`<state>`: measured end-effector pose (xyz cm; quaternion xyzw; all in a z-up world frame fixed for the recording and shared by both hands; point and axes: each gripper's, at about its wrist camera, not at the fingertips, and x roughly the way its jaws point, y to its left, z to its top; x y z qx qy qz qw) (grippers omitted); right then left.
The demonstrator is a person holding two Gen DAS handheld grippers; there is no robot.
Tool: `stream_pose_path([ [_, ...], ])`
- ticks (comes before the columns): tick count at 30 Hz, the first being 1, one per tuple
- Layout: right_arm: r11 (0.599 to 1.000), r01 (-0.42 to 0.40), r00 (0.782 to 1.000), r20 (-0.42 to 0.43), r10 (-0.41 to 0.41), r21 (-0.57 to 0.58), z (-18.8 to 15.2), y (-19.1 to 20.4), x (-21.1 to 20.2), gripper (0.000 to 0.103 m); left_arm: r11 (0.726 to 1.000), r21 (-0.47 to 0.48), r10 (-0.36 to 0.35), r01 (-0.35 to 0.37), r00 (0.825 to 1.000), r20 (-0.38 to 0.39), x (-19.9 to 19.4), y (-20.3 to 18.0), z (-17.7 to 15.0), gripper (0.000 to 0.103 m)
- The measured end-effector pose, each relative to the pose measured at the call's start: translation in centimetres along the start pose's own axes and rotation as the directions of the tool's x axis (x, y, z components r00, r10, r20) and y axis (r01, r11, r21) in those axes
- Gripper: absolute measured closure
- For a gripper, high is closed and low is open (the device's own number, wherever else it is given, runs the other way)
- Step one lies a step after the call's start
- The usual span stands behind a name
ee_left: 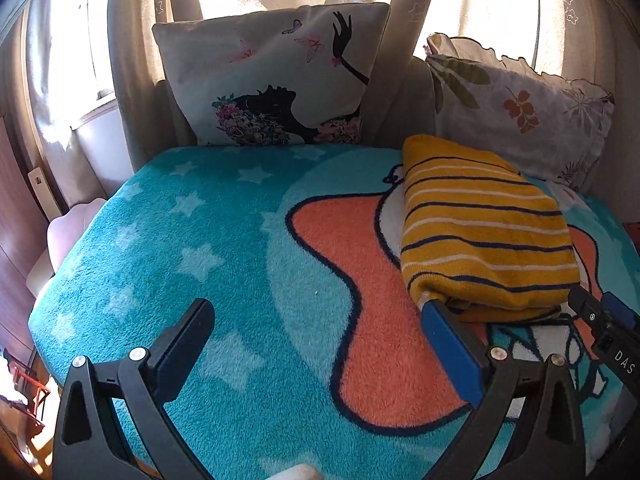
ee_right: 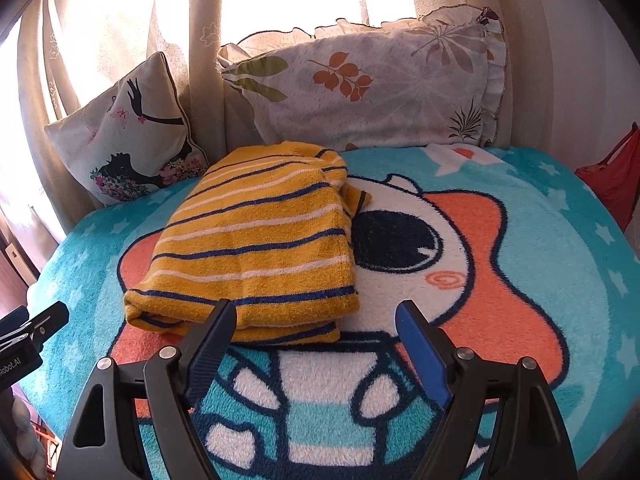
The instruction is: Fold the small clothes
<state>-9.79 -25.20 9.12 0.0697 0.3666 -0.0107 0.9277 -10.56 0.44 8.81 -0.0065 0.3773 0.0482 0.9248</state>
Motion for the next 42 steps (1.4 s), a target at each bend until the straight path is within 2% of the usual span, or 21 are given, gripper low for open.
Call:
stream_pose_path([
  [10,0.999,0.029,0.999,-0.031,-0.03,-0.044,-0.2,1.2,1.2,0.017,1.0,-0.001,-0.018,0.018,0.998,-0.065,2.2,0.0,-0.6,0.0],
  [25,0.996,0.033,0.998,-0.053,-0.037,-0.083,-0.3,2.0,2.1,0.017,0.999,-0.011,-0.043,0.042,0.994,-0.104,3.8,0.0,-1.1,0.0],
  [42,0.99,0.059,0.994,-0.081,-0.07,-0.128,-0.4,2.4,2.6,0.017,0.996,-0.028,-0.089,0.086,0.987,-0.134,3.8,-0.1,-1.5,0.0],
])
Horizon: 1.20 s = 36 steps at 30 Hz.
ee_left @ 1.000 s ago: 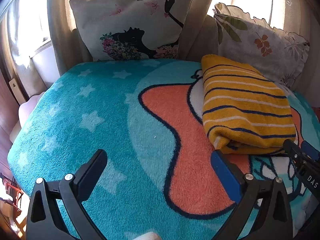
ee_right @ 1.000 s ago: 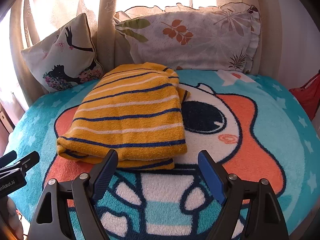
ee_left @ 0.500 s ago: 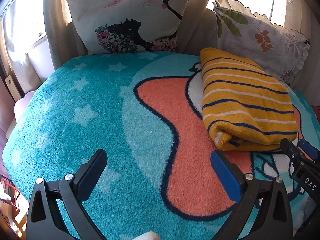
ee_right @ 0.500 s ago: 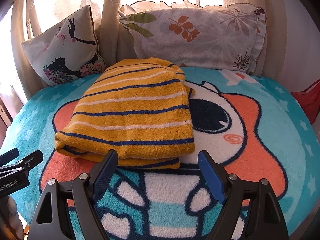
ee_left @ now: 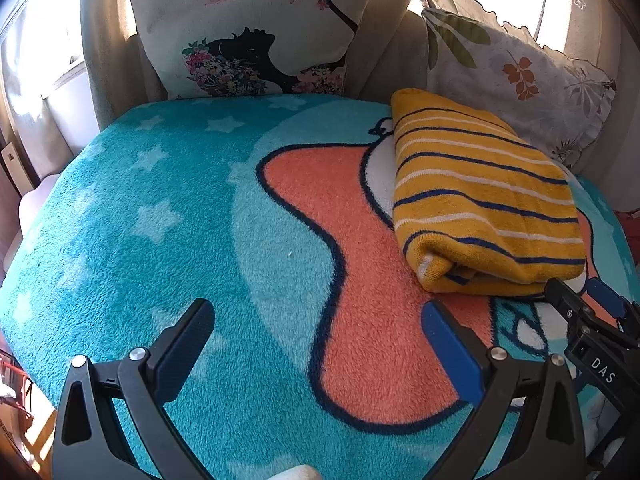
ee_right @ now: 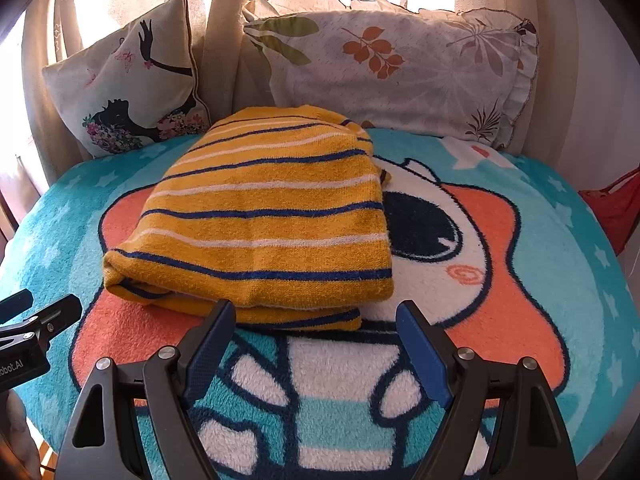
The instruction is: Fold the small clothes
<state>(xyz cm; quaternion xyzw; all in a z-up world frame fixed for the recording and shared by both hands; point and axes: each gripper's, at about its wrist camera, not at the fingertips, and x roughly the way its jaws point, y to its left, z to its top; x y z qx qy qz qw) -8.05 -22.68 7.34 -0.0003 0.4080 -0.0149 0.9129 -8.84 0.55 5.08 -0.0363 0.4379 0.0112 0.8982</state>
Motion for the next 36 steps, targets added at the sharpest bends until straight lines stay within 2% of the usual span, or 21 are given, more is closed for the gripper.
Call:
stream_pose_path([
  [13,1.0,0.01,1.0,-0.011,-0.01,-0.009,-0.1,0.3,-0.1,0.017,1.0,0.011,-0.015,0.015,1.0,-0.002,-0.3,-0.5,-0.2,0.0],
  [26,0.996,0.066,0.998,0.013,-0.066,-0.065,-0.3,1.0,-0.8,0.017,1.0,-0.004,-0.009,0.009,1.0,-0.009,-0.5,0.1,-0.5,0.0],
  [36,0.995,0.069,0.997,0.026,-0.067,-0.079,-0.6,0.9,-1.0,0.017,1.0,-0.011,-0.021,0.021,1.0,-0.012,-0.6,-0.1,-0.7,0.0],
])
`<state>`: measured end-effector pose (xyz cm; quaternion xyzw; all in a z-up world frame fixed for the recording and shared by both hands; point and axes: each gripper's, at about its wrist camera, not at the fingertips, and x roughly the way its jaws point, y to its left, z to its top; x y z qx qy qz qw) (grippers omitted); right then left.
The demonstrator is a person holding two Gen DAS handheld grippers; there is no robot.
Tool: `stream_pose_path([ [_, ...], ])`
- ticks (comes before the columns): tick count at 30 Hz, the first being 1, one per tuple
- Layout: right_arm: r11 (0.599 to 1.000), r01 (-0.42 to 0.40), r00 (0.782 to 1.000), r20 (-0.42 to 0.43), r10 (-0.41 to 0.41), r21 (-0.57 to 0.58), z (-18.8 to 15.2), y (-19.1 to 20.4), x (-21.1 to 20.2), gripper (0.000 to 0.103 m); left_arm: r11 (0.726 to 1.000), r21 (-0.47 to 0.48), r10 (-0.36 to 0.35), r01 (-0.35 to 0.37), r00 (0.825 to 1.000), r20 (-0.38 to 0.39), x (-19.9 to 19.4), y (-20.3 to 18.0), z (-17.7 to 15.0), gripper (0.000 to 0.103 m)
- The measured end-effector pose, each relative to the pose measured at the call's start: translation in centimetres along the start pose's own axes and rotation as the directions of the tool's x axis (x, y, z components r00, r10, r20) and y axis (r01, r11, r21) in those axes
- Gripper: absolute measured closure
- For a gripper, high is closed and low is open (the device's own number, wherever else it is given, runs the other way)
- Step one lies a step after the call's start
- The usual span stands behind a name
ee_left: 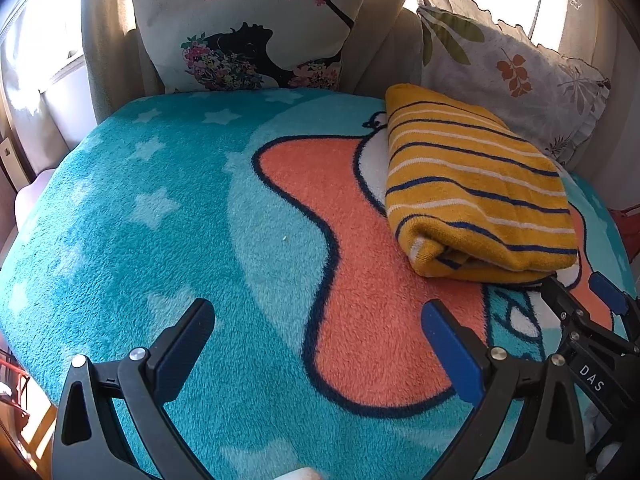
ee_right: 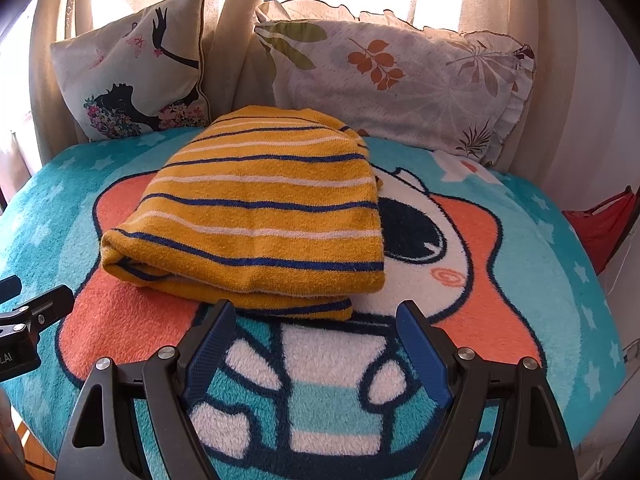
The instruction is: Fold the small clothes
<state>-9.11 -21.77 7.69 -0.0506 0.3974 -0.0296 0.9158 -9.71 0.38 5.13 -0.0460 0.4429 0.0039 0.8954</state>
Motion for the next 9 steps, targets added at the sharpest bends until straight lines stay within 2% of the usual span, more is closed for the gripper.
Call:
stream_pose_path([
  [9,1.0,-0.02,1.0,-0.003,0.02,-0.014,-0.11,0.48,-0.08,0.017,1.0,0.001,-0.006,0.006,1.0,-0.002,0.19,-0.38,-0.39,0.0],
])
